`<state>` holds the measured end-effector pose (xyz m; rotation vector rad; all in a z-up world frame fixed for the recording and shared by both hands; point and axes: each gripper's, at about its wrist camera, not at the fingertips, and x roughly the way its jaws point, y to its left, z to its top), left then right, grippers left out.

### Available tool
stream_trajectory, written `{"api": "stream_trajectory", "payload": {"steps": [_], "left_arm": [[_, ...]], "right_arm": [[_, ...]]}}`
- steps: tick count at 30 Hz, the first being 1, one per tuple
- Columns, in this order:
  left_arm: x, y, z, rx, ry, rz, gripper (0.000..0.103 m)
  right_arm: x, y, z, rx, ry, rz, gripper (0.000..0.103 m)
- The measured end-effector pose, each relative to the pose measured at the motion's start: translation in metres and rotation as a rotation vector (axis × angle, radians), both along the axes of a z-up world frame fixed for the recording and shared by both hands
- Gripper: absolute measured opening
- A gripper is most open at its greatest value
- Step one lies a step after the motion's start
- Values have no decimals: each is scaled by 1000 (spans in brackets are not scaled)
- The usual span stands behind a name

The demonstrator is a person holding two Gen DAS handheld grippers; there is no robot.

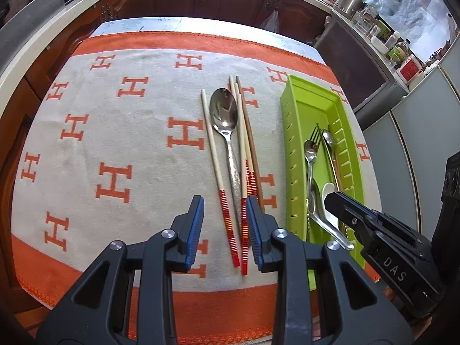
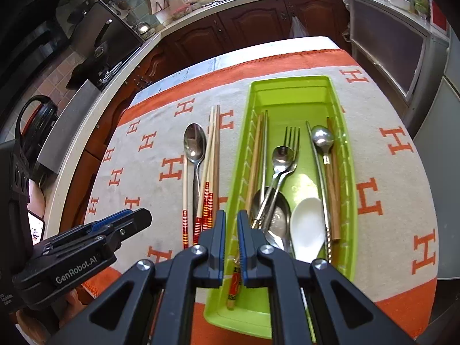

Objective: Organize utensils
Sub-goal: 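Lift both grippers away from the tray, then grasp a red-striped wooden chopstick with the right gripper and lift it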

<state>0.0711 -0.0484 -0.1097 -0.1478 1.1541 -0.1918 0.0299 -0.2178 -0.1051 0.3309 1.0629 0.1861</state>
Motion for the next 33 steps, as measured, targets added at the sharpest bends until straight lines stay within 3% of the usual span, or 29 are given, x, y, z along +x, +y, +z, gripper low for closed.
{"api": "stream_trajectory", "payload": {"steps": [21,24,33], "left_arm": [[17,80,-31,59,20,171,27],[19,88,-36,52,29,185,27],[21,102,-44,28,44,202,27]], "right_arm": [[35,70,-16,-65,2,132,8],[42,87,-24,-96,0,167,21],[56,117,-55,-197,67,211,22]]}}
